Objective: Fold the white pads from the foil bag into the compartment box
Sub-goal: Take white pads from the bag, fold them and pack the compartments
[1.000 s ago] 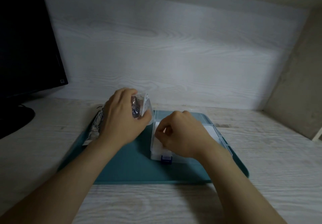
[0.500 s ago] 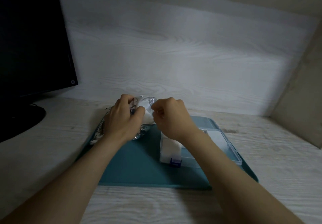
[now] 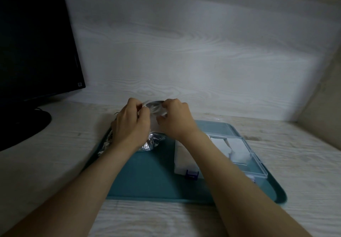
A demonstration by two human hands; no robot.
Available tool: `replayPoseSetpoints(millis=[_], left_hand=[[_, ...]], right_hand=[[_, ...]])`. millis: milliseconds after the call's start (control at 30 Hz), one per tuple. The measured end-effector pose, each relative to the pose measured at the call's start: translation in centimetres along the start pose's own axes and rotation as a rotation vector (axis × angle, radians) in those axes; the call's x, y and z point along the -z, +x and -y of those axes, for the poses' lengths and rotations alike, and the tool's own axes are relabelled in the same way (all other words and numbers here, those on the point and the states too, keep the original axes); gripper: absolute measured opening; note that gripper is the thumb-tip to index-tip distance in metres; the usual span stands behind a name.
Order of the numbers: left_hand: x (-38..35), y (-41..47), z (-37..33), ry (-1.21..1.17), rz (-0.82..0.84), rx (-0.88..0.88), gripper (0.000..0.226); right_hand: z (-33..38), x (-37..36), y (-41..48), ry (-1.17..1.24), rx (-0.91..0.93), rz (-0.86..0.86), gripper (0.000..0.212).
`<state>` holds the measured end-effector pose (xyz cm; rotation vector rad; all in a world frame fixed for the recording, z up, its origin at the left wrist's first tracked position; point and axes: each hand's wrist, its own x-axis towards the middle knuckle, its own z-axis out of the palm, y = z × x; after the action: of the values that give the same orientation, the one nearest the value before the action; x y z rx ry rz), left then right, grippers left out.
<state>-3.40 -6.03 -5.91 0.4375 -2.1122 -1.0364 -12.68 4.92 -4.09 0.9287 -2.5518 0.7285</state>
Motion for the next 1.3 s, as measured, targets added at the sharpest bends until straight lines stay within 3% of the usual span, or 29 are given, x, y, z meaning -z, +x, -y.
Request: replayPoseSetpoints(millis=[167, 267, 400, 600, 767, 967, 1167, 1233, 1300], left_hand=[[0.2, 0.4, 0.1, -0.044, -0.012, 0.047, 0.029], [0.4, 0.4, 0.1, -0.056, -0.017, 0.04, 0.025], [0.2, 0.3, 0.0, -0.042, -0.019, 0.029, 0.026], [0.0, 0.5, 0.2, -0.061, -0.036, -0.015, 0.03], [0.2, 0.3, 0.1, -0.094, -0.028, -0.031, 0.022], [0.1, 0.5, 0.4, -0.079, -0.044, -0.035, 0.026], [0.1, 0.4, 0.4, -0.079, -0.052, -0.06, 0.029], [0.1, 0.4, 0.3, -0.079, -0.063, -0.068, 0.029], [0.0, 0.4, 0.3, -0.059, -0.08, -0.069, 0.029]], right_hand=[[0.2, -0.3, -0.4, 0.039, -0.014, -0.038, 0.021], [0.4, -0.3, -0.5, 0.013, -0.031, -0.027, 0.003], [0.6, 0.0, -0.7, -0.022, -0.058, -0.039, 0.019], [0.9, -0.1, -1.0, -0.029, -0.04, -0.055, 0.016], [1.3, 1.0, -1.5, -0.067, -0.025, -0.047, 0.03], [1.6, 1.0, -1.9, -0.221, -0.012, -0.025, 0.02], [1.5, 0.6, -1.5, -0.196, -0.029, -0.052, 0.006], [1.3, 0.6, -1.3, -0.145, -0.028, -0.035, 0.011], [1.2, 0.6, -1.3, -0.044, -0.001, -0.016, 0.034]])
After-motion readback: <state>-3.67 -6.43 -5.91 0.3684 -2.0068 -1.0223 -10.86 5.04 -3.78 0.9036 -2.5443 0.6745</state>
